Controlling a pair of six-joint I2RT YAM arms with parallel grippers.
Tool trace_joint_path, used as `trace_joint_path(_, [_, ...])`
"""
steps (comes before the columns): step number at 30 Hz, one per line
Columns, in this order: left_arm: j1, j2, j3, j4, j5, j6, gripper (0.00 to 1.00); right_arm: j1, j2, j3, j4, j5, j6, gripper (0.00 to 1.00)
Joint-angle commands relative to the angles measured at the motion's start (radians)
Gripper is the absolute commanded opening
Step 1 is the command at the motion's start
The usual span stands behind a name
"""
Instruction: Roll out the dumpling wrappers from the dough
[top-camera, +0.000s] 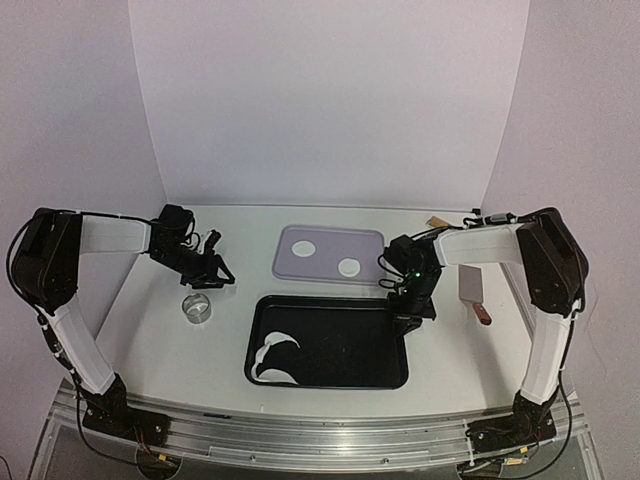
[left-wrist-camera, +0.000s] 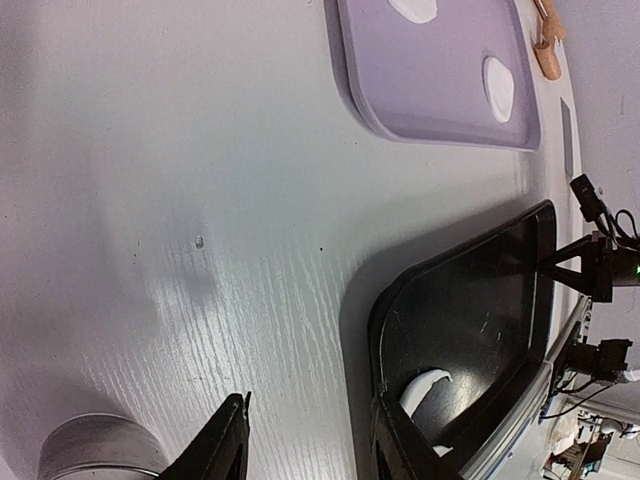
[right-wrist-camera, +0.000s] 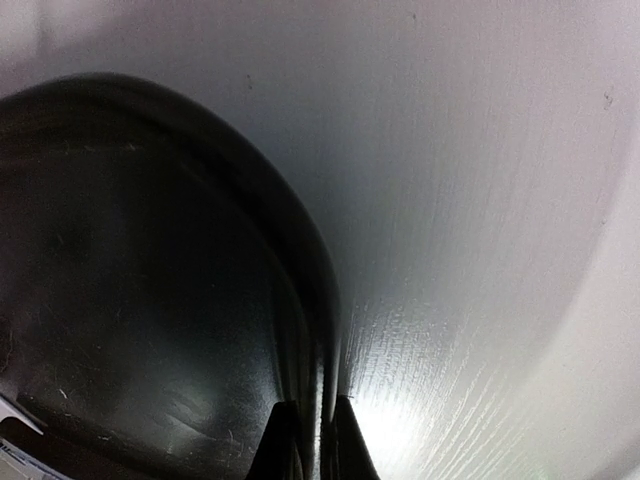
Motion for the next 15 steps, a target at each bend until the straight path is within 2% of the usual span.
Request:
trace_joint_path(1, [0.002,-0.011,0.005,0.010,0.015,0.018,0.41,0.009,0.019,-0.042,-0.108,0.109,-0.005,0.00])
trace_joint_path(3, [0.002,-0.011,0.005,0.011,0.016,0.018,0.41,0.009,0.020,-0.019,-0.110,0.121,-0.026,0.07])
trace_joint_path(6, [0.003,-0.015,0.000,0.013,0.017,0.018,0.42,0.009,0.019,0.028,-0.133,0.133,-0.062,0.29])
trace_joint_path(9, [0.002,-0.019,0.002,0.010,0.016,0.020,0.43,0.008,0.004,0.093,-0.189,0.135,-0.087,0.46])
trace_joint_path(13, [0.004,-0.025,0.046,-0.019,0.023,0.046,0.46,0.008,-0.095,0.167,-0.212,0.162,-0.125,0.86])
trace_joint_path(15, [0.007,-0.028,0.105,-0.068,0.022,0.079,0.49,-0.004,-0.157,0.216,-0.210,0.181,-0.167,0.89])
